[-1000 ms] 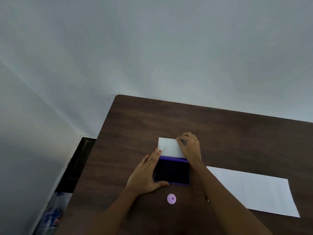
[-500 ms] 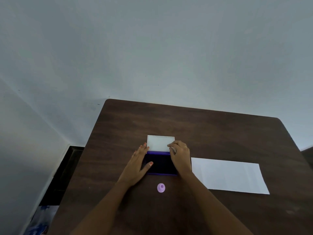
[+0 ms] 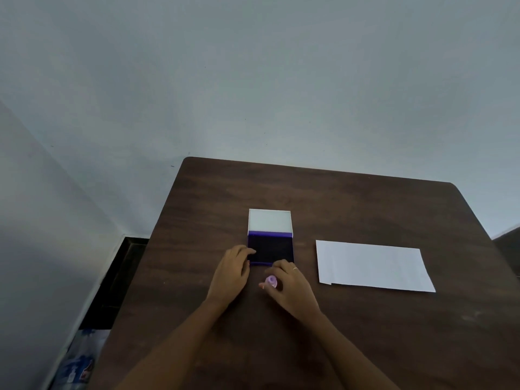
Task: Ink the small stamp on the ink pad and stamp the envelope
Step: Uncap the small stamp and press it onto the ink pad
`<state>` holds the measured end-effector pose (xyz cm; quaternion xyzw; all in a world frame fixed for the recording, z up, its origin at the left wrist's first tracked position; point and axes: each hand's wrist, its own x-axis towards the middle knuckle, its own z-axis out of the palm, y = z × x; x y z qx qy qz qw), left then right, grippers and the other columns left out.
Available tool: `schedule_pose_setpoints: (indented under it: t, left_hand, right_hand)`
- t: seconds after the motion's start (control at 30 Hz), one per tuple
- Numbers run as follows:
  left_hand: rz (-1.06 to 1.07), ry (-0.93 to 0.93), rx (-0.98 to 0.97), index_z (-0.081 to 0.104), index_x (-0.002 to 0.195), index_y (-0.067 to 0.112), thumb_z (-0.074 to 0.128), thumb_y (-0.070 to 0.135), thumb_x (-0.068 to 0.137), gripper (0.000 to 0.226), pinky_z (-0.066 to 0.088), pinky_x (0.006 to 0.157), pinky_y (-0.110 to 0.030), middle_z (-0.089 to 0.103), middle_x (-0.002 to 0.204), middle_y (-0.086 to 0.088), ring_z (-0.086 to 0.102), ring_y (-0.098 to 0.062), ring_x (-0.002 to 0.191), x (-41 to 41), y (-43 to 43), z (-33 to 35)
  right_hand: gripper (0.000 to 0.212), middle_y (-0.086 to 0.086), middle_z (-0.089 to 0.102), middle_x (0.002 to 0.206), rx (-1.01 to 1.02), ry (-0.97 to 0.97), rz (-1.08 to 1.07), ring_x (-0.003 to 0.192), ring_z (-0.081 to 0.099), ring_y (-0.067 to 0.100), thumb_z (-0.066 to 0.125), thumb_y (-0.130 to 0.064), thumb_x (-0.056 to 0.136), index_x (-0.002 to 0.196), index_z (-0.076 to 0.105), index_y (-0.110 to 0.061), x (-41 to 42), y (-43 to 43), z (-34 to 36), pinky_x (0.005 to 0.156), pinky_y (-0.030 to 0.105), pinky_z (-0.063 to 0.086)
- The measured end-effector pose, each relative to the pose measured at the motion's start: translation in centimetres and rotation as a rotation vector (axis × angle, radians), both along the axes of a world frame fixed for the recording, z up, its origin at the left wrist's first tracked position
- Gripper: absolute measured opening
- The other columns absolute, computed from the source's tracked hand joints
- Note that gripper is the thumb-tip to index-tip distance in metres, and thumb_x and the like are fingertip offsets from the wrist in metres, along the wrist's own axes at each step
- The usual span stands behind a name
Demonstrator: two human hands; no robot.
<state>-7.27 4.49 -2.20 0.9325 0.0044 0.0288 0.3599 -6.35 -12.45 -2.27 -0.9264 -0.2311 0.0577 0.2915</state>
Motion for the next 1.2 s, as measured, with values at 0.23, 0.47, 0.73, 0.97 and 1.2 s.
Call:
schedule_pose_setpoints:
  t: [0.23,0.47,0.73,0.97,1.2]
  left_hand:
    - [0.021,0.228,-0.202,0.049,0.119,0.015,0.049,0.012,0.091,0.029,0.036,0.099,-0.028,0.052,0.127,-0.010,0.049,-0.016,0.114,-2.6,-1.7,0.2]
    - [0.100,0.272,-0.532,0.052,0.117,0.014,0.062,0.014,0.084,0.035,0.041,0.102,-0.034,0.057,0.123,-0.009,0.053,-0.016,0.110,-3.1,-3.9,1.7]
    - [0.187,0.190,-0.655,0.062,0.104,0.015,0.067,0.010,0.080,0.025,0.050,0.079,-0.016,0.065,0.101,0.001,0.061,-0.007,0.093,-2.3,-4.5,2.8]
    - [0.248,0.235,-0.782,0.067,0.092,0.022,0.072,0.015,0.074,0.020,0.050,0.075,-0.017,0.070,0.091,0.007,0.065,-0.007,0.090,-2.1,-4.6,2.8]
    - [0.242,0.251,-0.587,0.062,0.095,0.022,0.069,0.009,0.077,0.023,0.044,0.076,-0.017,0.062,0.096,0.005,0.058,-0.004,0.088,-1.9,-3.7,2.2]
  right_hand:
    - [0.014,0.011,0.064,0.103,0.218,0.242,-0.282,0.095,0.059,0.020,0.061,-0.014,0.083,0.095,0.063,-0.008,-0.6,0.7,0.1,0.089,0.030,0.047]
    - [0.025,0.010,0.065,0.102,0.670,0.541,-0.654,0.091,0.059,0.018,0.065,-0.018,0.080,0.104,0.062,-0.008,-1.2,0.7,2.1,0.085,0.030,0.048]
    - [0.021,0.014,0.066,0.102,1.139,0.971,-0.701,0.093,0.063,0.022,0.062,-0.011,0.081,0.101,0.063,-0.003,-0.9,0.0,2.6,0.081,0.030,0.052]
    - [0.015,0.013,0.067,0.102,1.231,1.045,-0.685,0.094,0.064,0.019,0.060,-0.008,0.081,0.095,0.067,-0.005,-0.6,-0.5,2.5,0.081,0.028,0.051]
    - [0.017,0.015,0.062,0.098,1.560,1.185,-0.752,0.090,0.060,0.021,0.050,-0.002,0.086,0.100,0.059,-0.002,0.5,-1.6,3.9,0.060,0.025,0.059]
